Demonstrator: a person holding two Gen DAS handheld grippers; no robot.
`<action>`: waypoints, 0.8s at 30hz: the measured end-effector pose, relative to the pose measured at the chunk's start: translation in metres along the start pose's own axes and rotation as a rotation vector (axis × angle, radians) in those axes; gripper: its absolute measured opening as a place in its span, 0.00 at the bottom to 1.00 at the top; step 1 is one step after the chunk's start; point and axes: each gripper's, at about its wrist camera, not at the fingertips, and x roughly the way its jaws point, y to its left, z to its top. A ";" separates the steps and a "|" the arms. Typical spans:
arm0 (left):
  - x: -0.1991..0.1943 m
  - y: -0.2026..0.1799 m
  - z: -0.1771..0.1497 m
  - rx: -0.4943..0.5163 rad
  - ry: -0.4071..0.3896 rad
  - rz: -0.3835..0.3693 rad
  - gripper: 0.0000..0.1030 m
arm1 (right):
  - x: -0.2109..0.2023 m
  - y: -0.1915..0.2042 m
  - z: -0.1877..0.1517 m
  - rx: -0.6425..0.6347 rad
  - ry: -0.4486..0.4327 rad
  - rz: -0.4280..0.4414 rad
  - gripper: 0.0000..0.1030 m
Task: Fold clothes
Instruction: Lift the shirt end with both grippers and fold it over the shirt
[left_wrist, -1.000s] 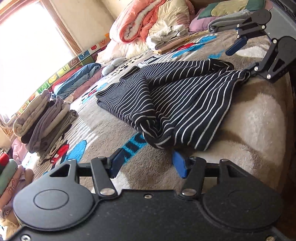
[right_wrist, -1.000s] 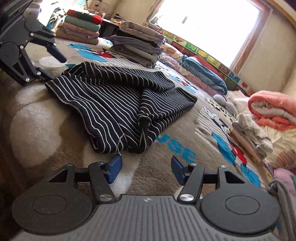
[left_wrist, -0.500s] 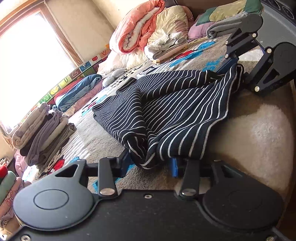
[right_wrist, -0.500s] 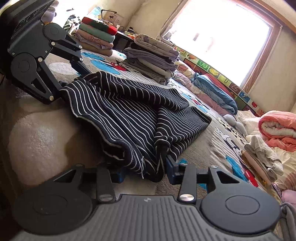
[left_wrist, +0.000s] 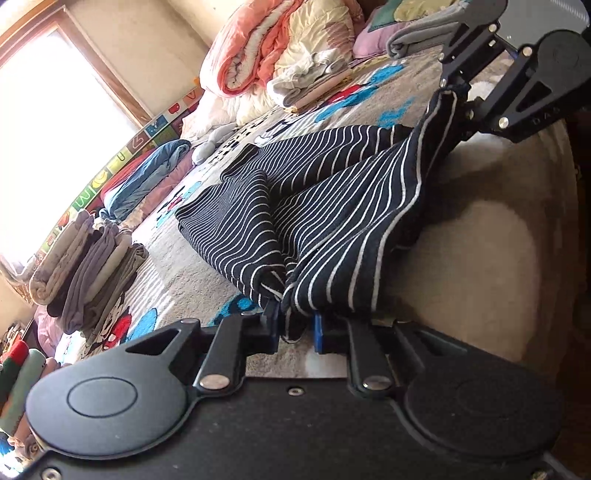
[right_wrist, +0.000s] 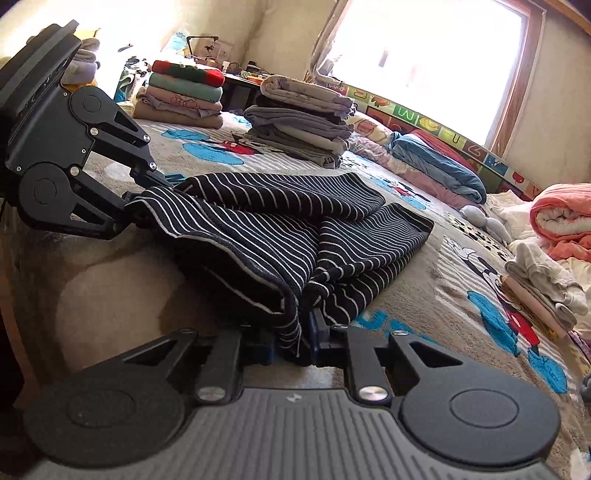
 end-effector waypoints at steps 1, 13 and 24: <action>-0.008 -0.001 0.001 0.008 0.000 -0.017 0.14 | -0.007 0.002 0.000 -0.007 0.001 0.006 0.18; -0.039 0.057 0.024 -0.350 -0.187 -0.089 0.18 | -0.070 -0.006 0.018 0.021 -0.106 -0.017 0.18; 0.024 0.113 0.024 -0.789 -0.221 -0.174 0.18 | -0.020 -0.076 0.021 0.385 -0.239 -0.002 0.21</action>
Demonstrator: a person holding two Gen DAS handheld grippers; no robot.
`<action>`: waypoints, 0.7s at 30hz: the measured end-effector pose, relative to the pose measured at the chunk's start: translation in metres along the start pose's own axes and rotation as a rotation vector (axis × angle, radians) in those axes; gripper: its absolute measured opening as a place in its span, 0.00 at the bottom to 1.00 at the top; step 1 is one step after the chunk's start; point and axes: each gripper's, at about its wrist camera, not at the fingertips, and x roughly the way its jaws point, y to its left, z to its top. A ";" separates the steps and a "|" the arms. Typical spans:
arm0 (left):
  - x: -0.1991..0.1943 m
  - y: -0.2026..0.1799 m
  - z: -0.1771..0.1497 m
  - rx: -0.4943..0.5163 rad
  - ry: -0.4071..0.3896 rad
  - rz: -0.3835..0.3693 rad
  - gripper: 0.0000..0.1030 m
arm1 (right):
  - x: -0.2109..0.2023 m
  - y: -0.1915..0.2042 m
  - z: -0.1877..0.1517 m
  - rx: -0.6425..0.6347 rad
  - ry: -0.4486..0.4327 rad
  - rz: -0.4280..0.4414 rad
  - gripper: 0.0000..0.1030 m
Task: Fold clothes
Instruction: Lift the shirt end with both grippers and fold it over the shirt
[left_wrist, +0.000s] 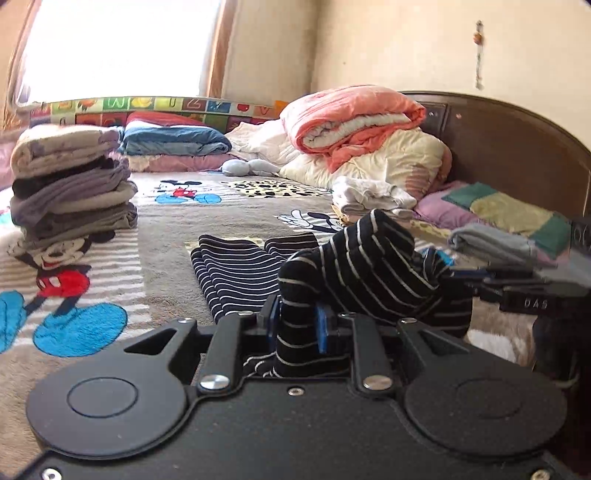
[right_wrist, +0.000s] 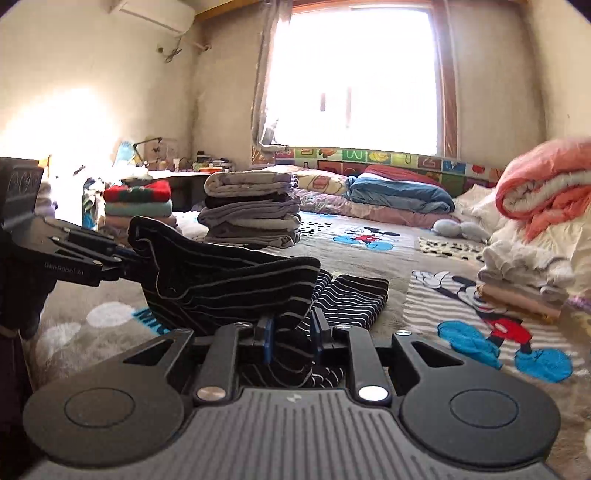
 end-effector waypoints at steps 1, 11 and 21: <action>0.007 0.007 0.002 -0.048 0.002 -0.004 0.18 | 0.008 -0.009 -0.002 0.055 0.005 0.006 0.21; 0.038 0.041 -0.005 -0.268 0.082 -0.057 0.45 | 0.069 -0.066 -0.026 0.449 0.060 0.058 0.41; 0.036 0.029 -0.004 -0.206 0.093 -0.152 0.47 | 0.047 -0.062 -0.023 0.466 0.037 0.119 0.73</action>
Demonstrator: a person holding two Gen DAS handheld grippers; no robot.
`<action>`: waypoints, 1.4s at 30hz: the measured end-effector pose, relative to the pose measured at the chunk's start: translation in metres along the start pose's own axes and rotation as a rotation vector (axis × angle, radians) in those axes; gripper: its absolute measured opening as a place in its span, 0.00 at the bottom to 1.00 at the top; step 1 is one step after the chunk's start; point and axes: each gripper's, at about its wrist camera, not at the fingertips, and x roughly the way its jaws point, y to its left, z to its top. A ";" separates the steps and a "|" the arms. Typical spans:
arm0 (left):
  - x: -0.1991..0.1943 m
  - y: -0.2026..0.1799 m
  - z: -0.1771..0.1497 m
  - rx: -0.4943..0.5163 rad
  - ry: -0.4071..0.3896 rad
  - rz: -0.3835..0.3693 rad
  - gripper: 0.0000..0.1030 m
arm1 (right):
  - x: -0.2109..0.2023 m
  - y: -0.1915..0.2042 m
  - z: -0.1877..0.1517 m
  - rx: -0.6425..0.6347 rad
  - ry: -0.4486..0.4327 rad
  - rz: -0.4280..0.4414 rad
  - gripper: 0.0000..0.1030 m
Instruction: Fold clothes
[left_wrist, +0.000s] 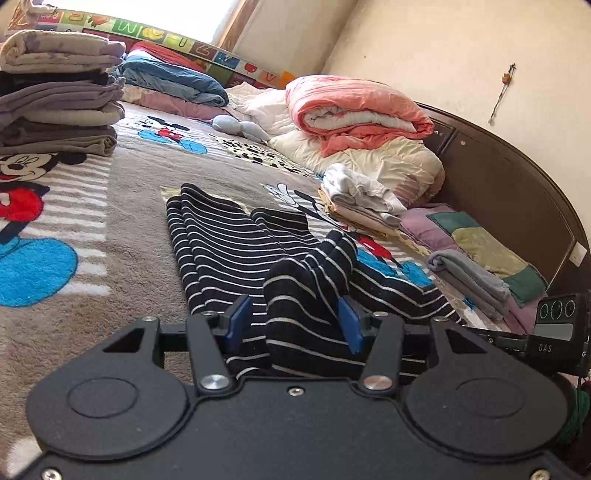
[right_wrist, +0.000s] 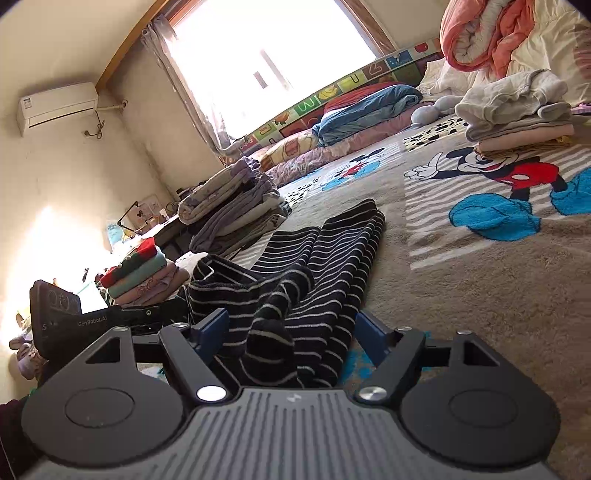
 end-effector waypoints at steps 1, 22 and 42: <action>0.000 -0.001 -0.001 0.004 0.004 0.000 0.47 | -0.001 0.001 0.000 -0.008 -0.002 0.002 0.73; 0.000 0.025 0.045 -0.118 -0.229 -0.064 0.17 | 0.013 0.004 0.042 -0.062 -0.142 0.061 0.19; 0.086 0.109 0.079 -0.244 -0.208 -0.097 0.17 | 0.131 -0.063 0.093 0.059 -0.116 0.082 0.16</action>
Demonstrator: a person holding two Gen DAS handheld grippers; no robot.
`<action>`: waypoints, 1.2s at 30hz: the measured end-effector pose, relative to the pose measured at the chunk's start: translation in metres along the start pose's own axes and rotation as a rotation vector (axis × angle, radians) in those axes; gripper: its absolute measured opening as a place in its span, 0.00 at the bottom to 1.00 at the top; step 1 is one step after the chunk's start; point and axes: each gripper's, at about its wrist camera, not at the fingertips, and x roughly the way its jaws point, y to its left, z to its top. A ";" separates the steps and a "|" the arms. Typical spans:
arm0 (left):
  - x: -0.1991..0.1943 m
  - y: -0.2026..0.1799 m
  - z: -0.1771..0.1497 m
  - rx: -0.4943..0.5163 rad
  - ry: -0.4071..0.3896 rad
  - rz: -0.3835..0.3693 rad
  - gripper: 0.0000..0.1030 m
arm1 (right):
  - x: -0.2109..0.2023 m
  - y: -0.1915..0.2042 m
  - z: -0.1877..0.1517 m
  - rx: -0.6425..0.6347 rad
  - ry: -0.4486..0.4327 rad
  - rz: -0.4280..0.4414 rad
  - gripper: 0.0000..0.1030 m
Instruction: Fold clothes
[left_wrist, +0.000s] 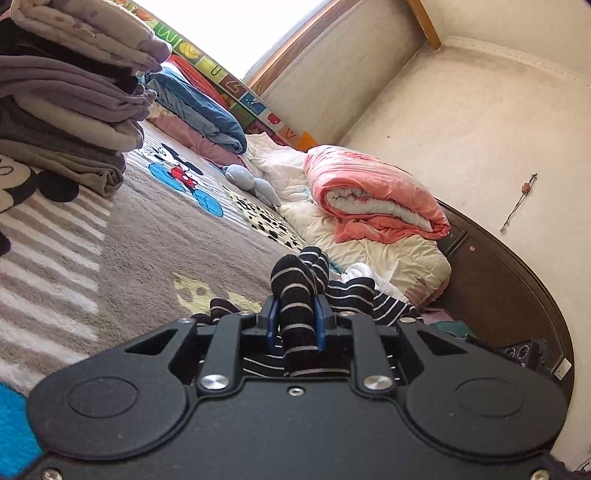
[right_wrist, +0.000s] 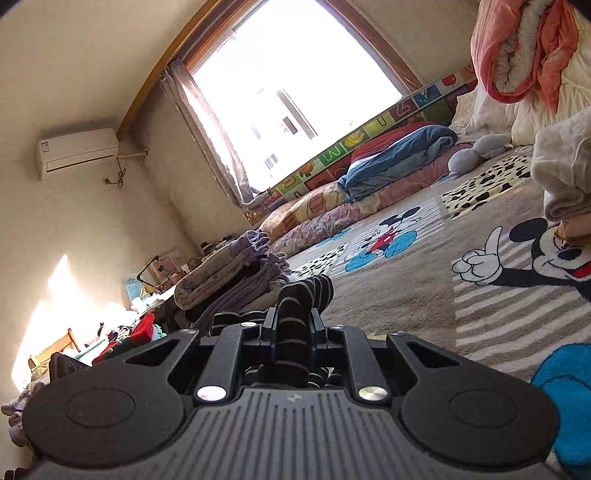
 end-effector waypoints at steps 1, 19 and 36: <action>0.003 0.002 0.000 -0.005 0.005 0.004 0.17 | 0.004 -0.004 0.000 0.011 0.007 -0.003 0.16; 0.013 0.022 0.001 -0.089 0.064 0.129 0.36 | 0.038 -0.053 -0.008 0.226 0.121 -0.060 0.35; 0.002 -0.078 -0.053 0.582 0.239 0.099 0.41 | -0.019 0.075 -0.024 -0.478 0.167 -0.054 0.45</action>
